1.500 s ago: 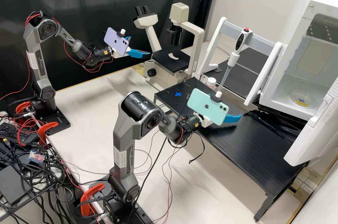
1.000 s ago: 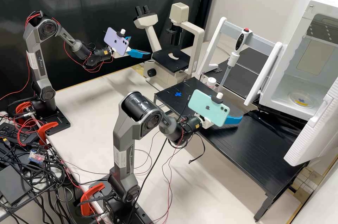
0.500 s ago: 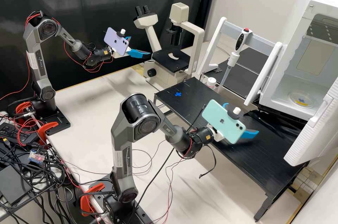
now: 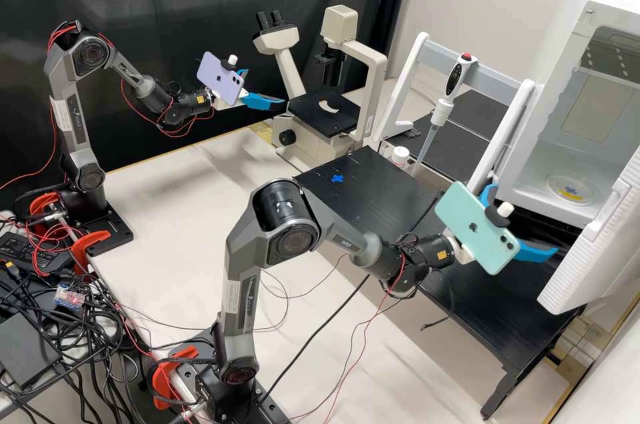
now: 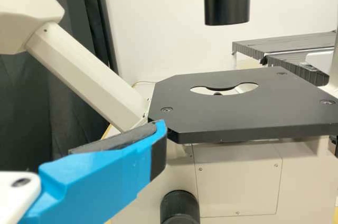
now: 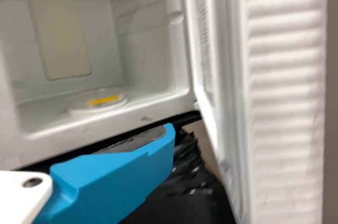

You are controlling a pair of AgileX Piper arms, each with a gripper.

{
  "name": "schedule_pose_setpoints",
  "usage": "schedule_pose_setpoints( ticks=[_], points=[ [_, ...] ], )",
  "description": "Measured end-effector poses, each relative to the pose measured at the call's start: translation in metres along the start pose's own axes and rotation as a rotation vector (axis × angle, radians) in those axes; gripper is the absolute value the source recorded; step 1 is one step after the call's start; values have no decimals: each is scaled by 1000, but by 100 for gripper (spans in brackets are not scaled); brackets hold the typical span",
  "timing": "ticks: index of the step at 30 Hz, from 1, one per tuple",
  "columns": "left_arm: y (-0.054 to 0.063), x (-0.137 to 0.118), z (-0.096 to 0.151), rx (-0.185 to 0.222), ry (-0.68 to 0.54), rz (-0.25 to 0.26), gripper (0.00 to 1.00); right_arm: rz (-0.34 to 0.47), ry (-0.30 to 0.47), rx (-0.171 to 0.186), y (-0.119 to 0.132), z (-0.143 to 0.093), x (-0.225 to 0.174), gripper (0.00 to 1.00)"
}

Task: Move the petri dish to the microscope

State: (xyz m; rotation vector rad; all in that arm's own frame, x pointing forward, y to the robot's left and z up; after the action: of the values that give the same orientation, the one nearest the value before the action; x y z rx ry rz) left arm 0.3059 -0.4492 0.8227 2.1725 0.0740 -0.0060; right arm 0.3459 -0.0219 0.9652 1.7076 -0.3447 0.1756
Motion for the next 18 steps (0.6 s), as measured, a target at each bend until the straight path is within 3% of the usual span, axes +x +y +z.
schedule_pose_setpoints(
  ticks=[6, 9, 18],
  points=[
    [0, 0, 0, 0, 0, 0, 100, 30, -25, 16, 8, -11, 35, 100],
    [0, 0, 0, 0, 0, 0, 100, 14, -29, 0, 7, -17, 50, 100],
    [0, 0, 0, 0, 0, 0, 100, -21, -4, 2, -1, -41, 107, 100]
  ],
)
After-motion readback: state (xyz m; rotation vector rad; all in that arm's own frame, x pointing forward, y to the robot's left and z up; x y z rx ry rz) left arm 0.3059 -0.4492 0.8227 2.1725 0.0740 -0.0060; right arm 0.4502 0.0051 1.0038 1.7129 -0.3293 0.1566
